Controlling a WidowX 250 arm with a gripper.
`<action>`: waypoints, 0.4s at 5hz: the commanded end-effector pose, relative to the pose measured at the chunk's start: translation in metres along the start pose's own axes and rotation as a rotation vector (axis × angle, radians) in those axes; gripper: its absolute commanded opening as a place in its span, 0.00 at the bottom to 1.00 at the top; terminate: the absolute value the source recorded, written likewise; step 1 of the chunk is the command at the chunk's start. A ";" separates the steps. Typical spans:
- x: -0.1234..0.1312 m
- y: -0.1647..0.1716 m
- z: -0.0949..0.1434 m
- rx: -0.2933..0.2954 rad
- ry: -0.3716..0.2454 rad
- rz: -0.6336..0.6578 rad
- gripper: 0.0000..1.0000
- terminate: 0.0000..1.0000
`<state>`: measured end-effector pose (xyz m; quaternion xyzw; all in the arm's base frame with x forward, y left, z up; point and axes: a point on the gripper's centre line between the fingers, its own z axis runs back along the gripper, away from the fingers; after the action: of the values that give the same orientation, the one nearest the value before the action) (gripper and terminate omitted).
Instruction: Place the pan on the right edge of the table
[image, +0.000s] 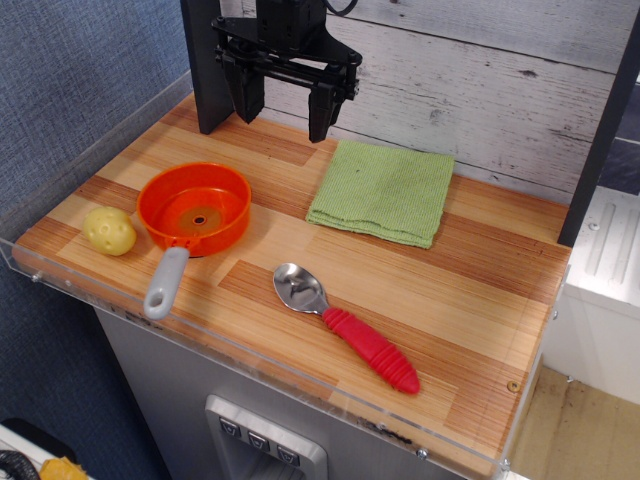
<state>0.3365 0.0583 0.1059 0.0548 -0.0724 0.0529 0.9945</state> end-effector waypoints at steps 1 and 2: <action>0.000 0.000 0.000 0.000 0.000 0.000 1.00 0.00; -0.010 0.008 0.000 0.042 0.026 0.042 1.00 0.00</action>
<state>0.3213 0.0631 0.0883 0.0724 -0.0318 0.0739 0.9941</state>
